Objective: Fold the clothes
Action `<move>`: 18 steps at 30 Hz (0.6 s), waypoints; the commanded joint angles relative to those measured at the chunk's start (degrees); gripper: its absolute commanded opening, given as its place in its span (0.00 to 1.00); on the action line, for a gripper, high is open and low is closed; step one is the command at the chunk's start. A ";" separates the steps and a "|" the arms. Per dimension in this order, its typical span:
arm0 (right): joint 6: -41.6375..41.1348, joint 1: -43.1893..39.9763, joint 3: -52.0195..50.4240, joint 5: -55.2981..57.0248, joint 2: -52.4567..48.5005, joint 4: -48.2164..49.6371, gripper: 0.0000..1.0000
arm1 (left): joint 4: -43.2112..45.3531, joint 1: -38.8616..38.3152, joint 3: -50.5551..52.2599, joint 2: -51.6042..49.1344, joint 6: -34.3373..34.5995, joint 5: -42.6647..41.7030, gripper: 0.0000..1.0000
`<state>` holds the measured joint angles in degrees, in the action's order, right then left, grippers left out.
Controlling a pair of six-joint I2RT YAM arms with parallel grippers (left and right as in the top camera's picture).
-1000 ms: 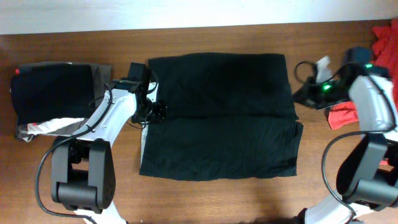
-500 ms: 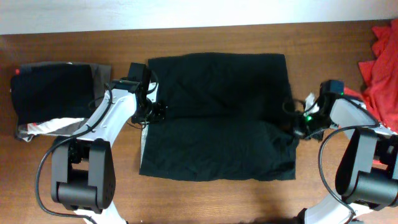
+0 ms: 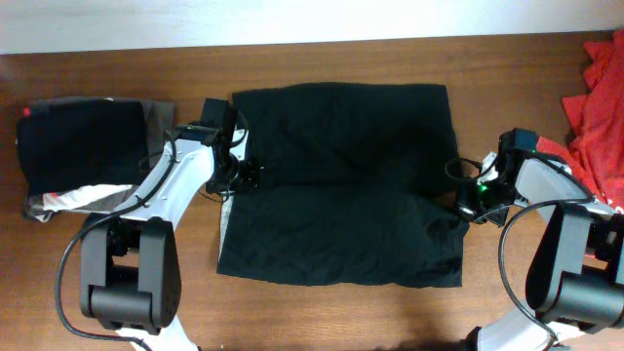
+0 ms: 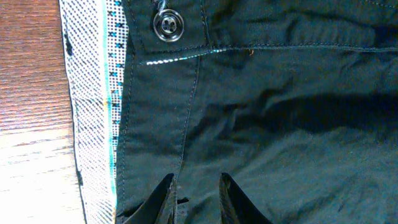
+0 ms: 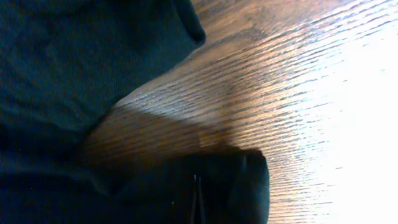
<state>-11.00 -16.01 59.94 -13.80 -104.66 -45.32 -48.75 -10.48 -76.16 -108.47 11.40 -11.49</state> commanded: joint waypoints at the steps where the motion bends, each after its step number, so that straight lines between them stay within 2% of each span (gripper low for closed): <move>1: -1.79 -0.17 -4.39 6.99 -2.38 1.09 0.04 | -0.20 0.13 0.33 -0.17 -0.74 0.42 0.24; 8: -1.77 -0.17 -5.68 11.34 -3.72 7.91 0.04 | -0.22 0.13 0.33 -0.17 -0.74 0.44 0.24; 15: -3.02 -0.17 -5.62 11.47 -3.72 16.96 0.04 | -0.20 0.13 0.33 -0.17 -0.74 0.44 0.24; 18: -2.75 -0.20 -4.00 11.54 -3.72 17.90 0.04 | -0.17 0.13 0.33 -0.17 -0.74 0.44 0.23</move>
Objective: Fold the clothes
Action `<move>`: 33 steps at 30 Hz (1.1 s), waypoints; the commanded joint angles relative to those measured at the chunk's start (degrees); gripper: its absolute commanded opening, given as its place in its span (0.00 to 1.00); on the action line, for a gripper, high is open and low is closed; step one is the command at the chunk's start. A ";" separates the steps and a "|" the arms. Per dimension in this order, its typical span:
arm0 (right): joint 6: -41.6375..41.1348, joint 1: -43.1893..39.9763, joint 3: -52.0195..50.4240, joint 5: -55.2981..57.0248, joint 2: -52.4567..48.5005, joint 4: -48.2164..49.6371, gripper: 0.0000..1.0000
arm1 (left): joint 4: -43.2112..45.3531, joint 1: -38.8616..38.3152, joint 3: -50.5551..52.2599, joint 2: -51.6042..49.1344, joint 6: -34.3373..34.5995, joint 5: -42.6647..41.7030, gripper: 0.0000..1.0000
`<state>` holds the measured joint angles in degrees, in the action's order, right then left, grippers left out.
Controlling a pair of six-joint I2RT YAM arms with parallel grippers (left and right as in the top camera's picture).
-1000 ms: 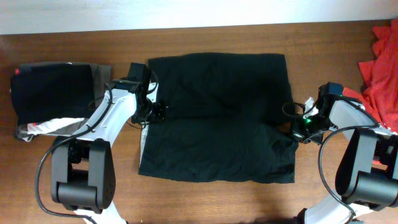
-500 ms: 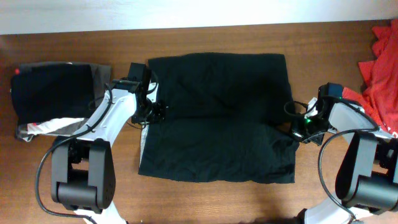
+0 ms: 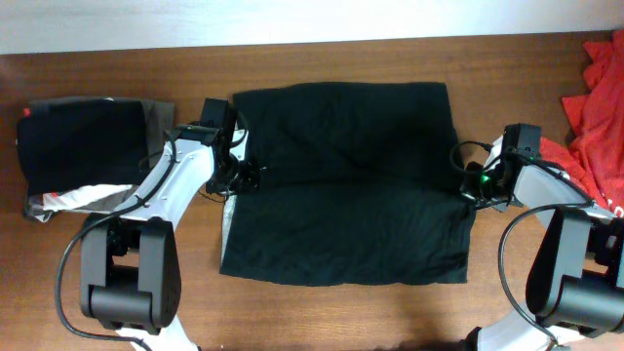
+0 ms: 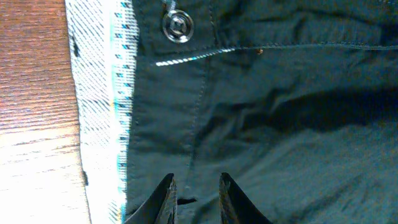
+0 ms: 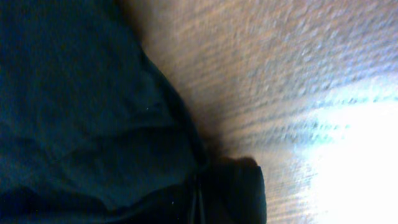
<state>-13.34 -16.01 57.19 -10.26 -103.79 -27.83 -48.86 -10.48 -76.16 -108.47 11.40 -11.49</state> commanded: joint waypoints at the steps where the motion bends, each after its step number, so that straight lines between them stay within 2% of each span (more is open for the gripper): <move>1: -0.46 -0.24 0.20 7.89 -4.59 0.09 0.04 | -0.07 0.13 0.33 -0.17 -0.74 0.44 0.23; 4: -0.46 -0.22 5.86 7.69 -4.59 -3.50 0.05 | -0.04 0.13 0.33 -0.17 -0.74 0.44 0.24; 6: -0.42 -0.22 11.45 6.40 -4.57 -8.57 0.12 | -0.04 0.13 0.33 -0.17 -0.76 0.44 0.24; 11: 4.35 -0.22 29.33 4.92 -4.59 -24.46 0.48 | -0.09 0.20 -0.31 -0.13 -0.79 0.39 0.23; 14: 5.40 -0.24 41.07 5.01 -4.57 -37.24 0.58 | -1.40 0.20 -1.27 0.68 -1.20 0.37 0.24; 15: 5.38 -0.24 44.15 4.94 -4.57 -41.18 0.59 | -1.90 0.20 -1.49 1.14 -1.18 0.39 0.29; 17: 5.11 -0.17 49.40 4.90 -4.57 -49.07 0.64 | -2.86 0.20 -1.62 2.64 -1.18 0.37 0.33; 23: 3.21 -0.11 50.82 4.46 -3.08 -59.32 0.67 | -5.99 0.20 -1.62 10.01 -1.16 0.33 0.38; 30: 1.88 -0.07 50.60 4.44 -0.26 -64.89 0.70 | -7.41 0.09 -1.60 17.22 -1.09 0.37 0.50; 31: 1.88 0.00 50.21 4.44 -0.09 -65.29 0.71 | -7.30 0.09 -1.60 17.20 -0.90 0.31 0.50; 33: 1.86 0.00 48.72 4.44 -0.07 -65.37 0.70 | -6.71 -0.07 -1.27 16.63 -0.74 -1.03 0.37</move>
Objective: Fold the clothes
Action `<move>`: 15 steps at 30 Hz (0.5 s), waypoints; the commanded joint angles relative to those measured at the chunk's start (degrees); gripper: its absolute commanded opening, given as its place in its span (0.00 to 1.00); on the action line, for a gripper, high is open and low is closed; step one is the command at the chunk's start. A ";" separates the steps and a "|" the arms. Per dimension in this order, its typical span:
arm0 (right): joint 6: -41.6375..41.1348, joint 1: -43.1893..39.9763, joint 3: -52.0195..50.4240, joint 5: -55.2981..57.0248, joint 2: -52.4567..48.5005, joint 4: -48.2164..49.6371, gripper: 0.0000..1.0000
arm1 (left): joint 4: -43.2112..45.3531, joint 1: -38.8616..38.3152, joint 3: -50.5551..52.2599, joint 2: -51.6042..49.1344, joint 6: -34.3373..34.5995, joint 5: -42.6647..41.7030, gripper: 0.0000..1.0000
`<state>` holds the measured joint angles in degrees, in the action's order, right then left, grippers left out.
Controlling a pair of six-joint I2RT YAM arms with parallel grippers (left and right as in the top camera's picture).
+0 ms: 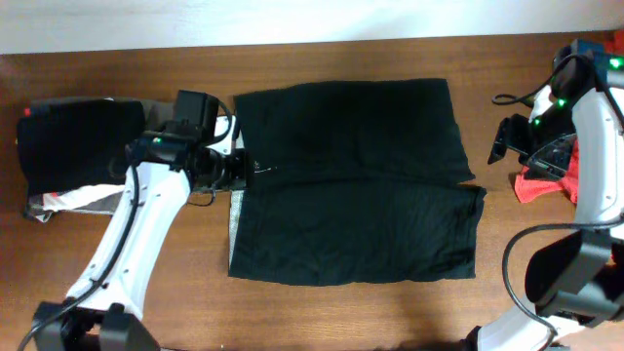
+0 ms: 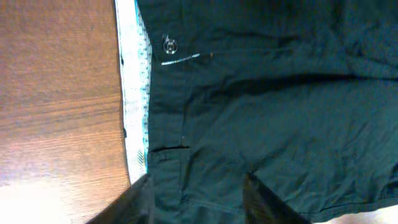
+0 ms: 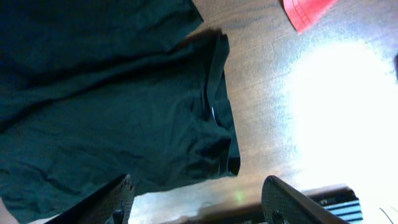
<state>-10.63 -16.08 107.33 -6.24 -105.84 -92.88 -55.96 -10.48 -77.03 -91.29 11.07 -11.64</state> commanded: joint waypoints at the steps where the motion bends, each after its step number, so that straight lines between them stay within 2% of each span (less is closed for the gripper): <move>1: -0.83 0.07 -2.54 0.42 1.99 -0.20 0.67 | 1.09 -0.39 0.02 -0.94 -0.44 -2.51 0.31; 3: -0.83 0.04 -5.84 -0.13 1.99 0.66 0.61 | 3.08 -1.60 1.07 -1.86 -0.46 -5.49 0.21; 6: -0.50 0.35 -13.11 -2.93 1.99 4.31 0.37 | 6.03 -4.59 2.16 -4.00 -0.44 -6.10 0.20; 8: 1.22 0.85 -18.73 -6.16 1.99 9.01 0.16 | 7.43 -6.69 2.21 -5.86 -0.44 -5.95 0.21; 10: 3.02 1.51 -25.09 -8.48 1.99 16.26 0.04 | 9.29 -8.31 2.21 -8.04 -0.42 -5.44 0.21; 15: 3.06 1.25 -37.44 -8.55 1.86 31.56 0.04 | 12.04 -9.27 2.21 -14.23 -0.42 -2.47 0.22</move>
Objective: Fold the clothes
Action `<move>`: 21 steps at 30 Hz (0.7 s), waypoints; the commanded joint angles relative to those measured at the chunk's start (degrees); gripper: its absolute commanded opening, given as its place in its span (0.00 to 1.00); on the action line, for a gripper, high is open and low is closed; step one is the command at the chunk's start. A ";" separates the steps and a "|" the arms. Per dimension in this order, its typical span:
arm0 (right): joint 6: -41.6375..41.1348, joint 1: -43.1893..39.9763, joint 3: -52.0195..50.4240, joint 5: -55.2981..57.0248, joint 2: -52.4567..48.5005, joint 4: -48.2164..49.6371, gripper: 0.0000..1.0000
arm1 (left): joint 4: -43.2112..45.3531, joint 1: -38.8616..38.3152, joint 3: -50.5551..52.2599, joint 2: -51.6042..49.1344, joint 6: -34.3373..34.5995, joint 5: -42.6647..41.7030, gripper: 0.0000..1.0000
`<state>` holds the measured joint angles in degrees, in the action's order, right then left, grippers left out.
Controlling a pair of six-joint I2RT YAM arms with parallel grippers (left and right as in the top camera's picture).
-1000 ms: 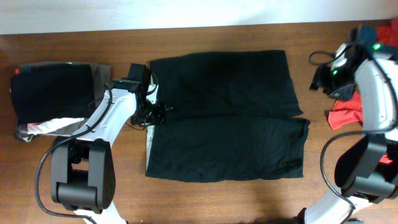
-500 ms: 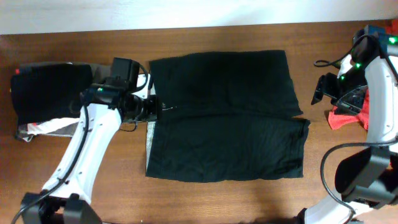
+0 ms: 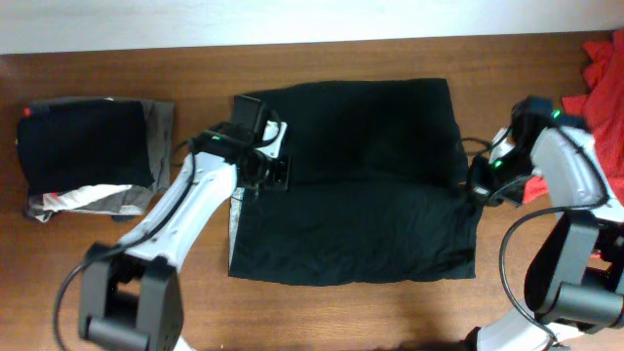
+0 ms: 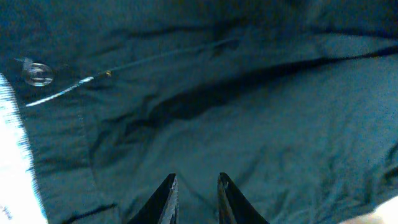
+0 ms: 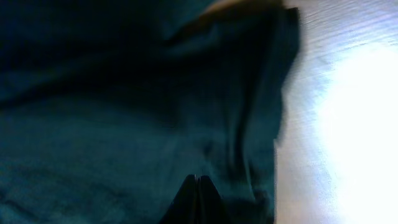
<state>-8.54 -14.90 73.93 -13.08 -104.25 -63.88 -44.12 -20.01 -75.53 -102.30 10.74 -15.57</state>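
Black shorts (image 3: 351, 185) lie spread flat in the middle of the table, with the waistband and its white lining (image 3: 234, 210) to the left. My left gripper (image 3: 276, 174) sits low over the fabric just right of the waistband. In the left wrist view the left gripper (image 4: 196, 179) is open a narrow gap with cloth showing between the tips, and the button (image 4: 37, 73) is at upper left. My right gripper (image 3: 480, 185) is at the shorts' right edge. In the right wrist view the right gripper (image 5: 196, 180) is shut, tips together against the dark cloth.
A folded dark garment (image 3: 83, 146) lies at the far left on a grey and white one (image 3: 88, 200). A heap of red clothes (image 3: 600, 88) sits at the right edge. The wooden table (image 3: 546, 292) shows in front and to the right.
Both grippers were lifted off the shorts with jaws wide open, the right one up by the red clothes. Now both are down on the shorts, the left narrower and further right, the right shut.
First my left gripper was at the waistband and my right was shut on the rumpled right hem. Then the right stood further right and the hem lay straighter. Then both were open and lifted over flat shorts. Now both are back on the cloth.
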 commanded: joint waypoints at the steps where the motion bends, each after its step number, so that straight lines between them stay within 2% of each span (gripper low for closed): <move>1: 0.94 -0.20 -6.45 -1.68 0.26 5.18 0.04 | -0.28 0.31 0.70 -4.59 -0.09 1.46 0.22; 7: -0.13 -0.61 -16.74 -1.27 -0.35 13.75 0.04 | -4.92 0.31 0.70 -11.56 -0.13 1.55 0.22; 11: -0.98 -0.61 -20.92 -1.29 -0.35 15.30 0.04 | -8.79 0.35 0.70 -14.29 -0.13 4.94 0.22; 16: -0.90 -0.61 -21.79 -1.31 -0.22 10.51 0.04 | -13.07 0.70 0.70 -14.58 -0.13 8.31 0.21; 21: 0.81 -0.61 -15.58 -1.55 0.66 4.33 0.04 | -15.37 1.60 0.70 -14.58 -0.13 11.02 0.21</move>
<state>-8.58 -15.70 55.44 -15.99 -103.11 -58.17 -59.02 -19.51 -75.46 -115.42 10.74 -8.43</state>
